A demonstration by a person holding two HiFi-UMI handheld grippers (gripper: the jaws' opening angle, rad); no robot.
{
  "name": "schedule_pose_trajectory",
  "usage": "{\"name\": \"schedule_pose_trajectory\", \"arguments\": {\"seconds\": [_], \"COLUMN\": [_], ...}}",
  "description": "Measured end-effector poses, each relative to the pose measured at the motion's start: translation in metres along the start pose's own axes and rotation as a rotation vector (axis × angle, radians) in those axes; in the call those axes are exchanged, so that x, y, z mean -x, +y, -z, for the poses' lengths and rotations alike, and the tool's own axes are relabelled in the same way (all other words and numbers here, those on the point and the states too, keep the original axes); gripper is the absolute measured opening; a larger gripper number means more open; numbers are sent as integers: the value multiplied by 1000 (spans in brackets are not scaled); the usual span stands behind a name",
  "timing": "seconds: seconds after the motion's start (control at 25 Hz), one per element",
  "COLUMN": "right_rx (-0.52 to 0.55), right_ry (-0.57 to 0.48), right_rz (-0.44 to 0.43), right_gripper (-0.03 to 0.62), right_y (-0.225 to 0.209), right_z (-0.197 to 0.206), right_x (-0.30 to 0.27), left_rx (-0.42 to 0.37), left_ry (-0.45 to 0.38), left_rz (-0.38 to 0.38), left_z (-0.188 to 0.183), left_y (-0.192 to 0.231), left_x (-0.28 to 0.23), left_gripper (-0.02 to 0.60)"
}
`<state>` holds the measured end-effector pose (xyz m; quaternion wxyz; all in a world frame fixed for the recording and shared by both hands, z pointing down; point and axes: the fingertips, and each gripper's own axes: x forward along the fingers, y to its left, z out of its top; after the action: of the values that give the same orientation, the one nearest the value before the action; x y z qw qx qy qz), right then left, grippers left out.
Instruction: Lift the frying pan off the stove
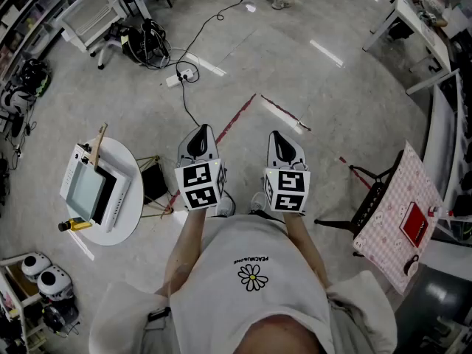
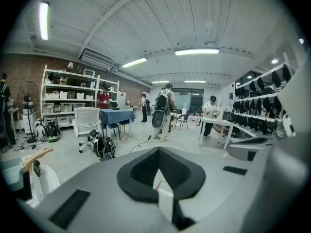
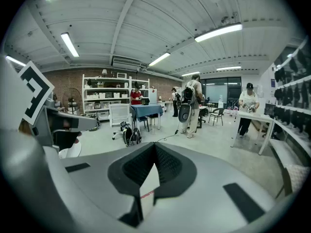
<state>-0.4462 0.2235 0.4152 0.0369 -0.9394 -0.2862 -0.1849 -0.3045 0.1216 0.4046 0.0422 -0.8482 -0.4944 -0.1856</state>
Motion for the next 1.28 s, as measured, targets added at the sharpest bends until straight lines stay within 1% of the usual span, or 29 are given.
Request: {"name": "schedule_pose_trajectory", "arguments": {"seconds": [0.36,0.56,0.84,1.08,1.28], "right_rx": [16,-30,-42,3,55], "right_ry": [1,7,45,70,46], "right_rz": [-20,-60,-194,-317,-378], "right_gripper": [2,2,3,3,3], "right_y": [-12,-27,-32,-14,-3], "right_z": [2,11,43,45,54], "right_x": [2,4,3,-16,-42], "left_rx": [8,18,65,101,99], "left_ry": [2,14,1,-2,-26], "left_rz": [-16,-56,-161,-277,-318], "left_z": [2,8,30,32,41], "left_y": [-8,-19,-26,-3,14], "left_x": [-3,-6,8,14,-8], "left_gripper": [-1,-1,-2,-2,-1]}}
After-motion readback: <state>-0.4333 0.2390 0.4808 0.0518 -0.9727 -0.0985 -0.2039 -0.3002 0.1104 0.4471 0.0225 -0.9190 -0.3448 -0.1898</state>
